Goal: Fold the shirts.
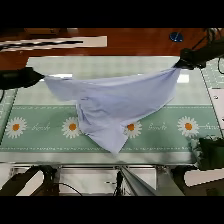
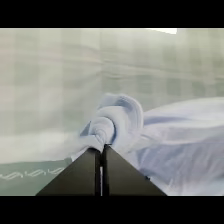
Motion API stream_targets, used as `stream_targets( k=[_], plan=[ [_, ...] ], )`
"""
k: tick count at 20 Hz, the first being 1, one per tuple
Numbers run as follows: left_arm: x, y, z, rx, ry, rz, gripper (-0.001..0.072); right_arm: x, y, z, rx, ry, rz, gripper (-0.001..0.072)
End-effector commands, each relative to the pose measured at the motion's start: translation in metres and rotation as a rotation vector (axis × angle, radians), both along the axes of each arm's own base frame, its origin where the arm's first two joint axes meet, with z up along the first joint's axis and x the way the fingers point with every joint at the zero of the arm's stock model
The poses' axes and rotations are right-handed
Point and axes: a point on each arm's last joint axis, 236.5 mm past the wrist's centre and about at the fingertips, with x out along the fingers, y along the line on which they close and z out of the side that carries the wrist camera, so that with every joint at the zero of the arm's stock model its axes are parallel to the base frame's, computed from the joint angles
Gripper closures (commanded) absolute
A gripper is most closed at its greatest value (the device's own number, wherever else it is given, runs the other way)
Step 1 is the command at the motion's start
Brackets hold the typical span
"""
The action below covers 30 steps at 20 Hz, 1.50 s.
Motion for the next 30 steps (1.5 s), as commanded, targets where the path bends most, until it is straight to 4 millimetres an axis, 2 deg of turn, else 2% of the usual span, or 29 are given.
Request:
stream_targets(
  k=[1, 3, 7, 10, 12, 13, 14, 15, 18, 19, 20, 21, 22, 24, 25, 26, 28, 30],
  plan=[
    [0.043, -0.025, -0.038, 0.025, -0.028, -0.018, 0.0685, 0.051, 0.002, -0.022, -0.014, -0.121, -0.06, 0.0681],
    [0.053, -0.028, -0.066, 0.025, 0.021, -0.016, 0.0685, 0.065, -0.005, -0.038, -0.026, -0.138, -0.088, 0.0681],
    [0.048, -0.033, -0.118, 0.012, 0.165, -0.045, 0.0685, 0.074, -0.009, -0.085, -0.026, -0.084, -0.106, 0.0679],
    [0.047, -0.034, -0.135, 0.005, 0.211, -0.045, 0.0682, 0.069, -0.002, -0.114, -0.01, -0.014, -0.092, 0.0679],
    [0.047, -0.034, -0.138, -0.02, 0.234, -0.014, 0.0672, 0.065, -0.001, -0.122, -0.01, 0.008, -0.084, 0.0679],
    [0.047, -0.034, -0.137, -0.019, 0.232, -0.015, 0.0603, 0.066, -0.001, -0.12, -0.01, 0.005, -0.085, 0.0676],
    [0.048, -0.034, -0.134, -0.022, 0.232, -0.017, 0.0479, 0.065, -0.002, -0.115, -0.004, 0.001, -0.087, 0.0675],
    [0.049, -0.032, -0.129, -0.024, 0.23, -0.022, 0.0347, 0.065, -0.005, -0.108, -0.005, -0.009, -0.09, 0.0618],
    [0.055, -0.024, -0.099, -0.038, 0.221, -0.049, 0.0147, 0.062, -0.018, -0.062, -0.011, -0.08, -0.095, 0.0244],
    [0.052, -0.02, -0.086, -0.045, 0.233, -0.069, 0.0059, 0.059, -0.026, -0.045, -0.024, -0.11, -0.096, 0.0211],
    [0.043, -0.014, -0.075, -0.052, 0.266, -0.1, 0.0004, 0.054, -0.04, -0.024, -0.049, -0.14, -0.111, 0.0211],
    [0.03, -0.005, -0.068, -0.053, 0.321, -0.125, 0.0004, 0.047, -0.061, -0.005, -0.101, -0.166, -0.131, 0.0211],
    [0.014, 0.008, -0.067, -0.048, 0.39, -0.122, 0.0004, 0.038, -0.087, 0.009, -0.177, -0.183, -0.156, 0.0211],
    [-0.015, 0.034, -0.073, -0.048, 0.508, -0.076, 0.0004, 0.009, -0.155, 0.025, -0.408, -0.149, -0.21, 0.0211],
    [-0.025, 0.039, -0.076, -0.067, 0.538, -0.056, 0.0004, -0.01, -0.187, 0.028, -0.489, -0.103, -0.257, 0.0211],
    [-0.035, 0.038, -0.08, -0.075, 0.557, -0.051, 0.0004, -0.025, -0.208, 0.028, -0.508, -0.063, -0.3, 0.0211],
    [-0.065, 0.026, -0.097, -0.085, 0.603, -0.071, 0.0004, -0.051, -0.235, 0.015, -0.468, 0.017, -0.363, 0.0213],
    [-0.1, 0.003, -0.12, -0.12, 0.642, -0.106, 0.0004, -0.072, -0.25, -0.005, -0.399, 0.075, -0.413, 0.0213]
  ],
)
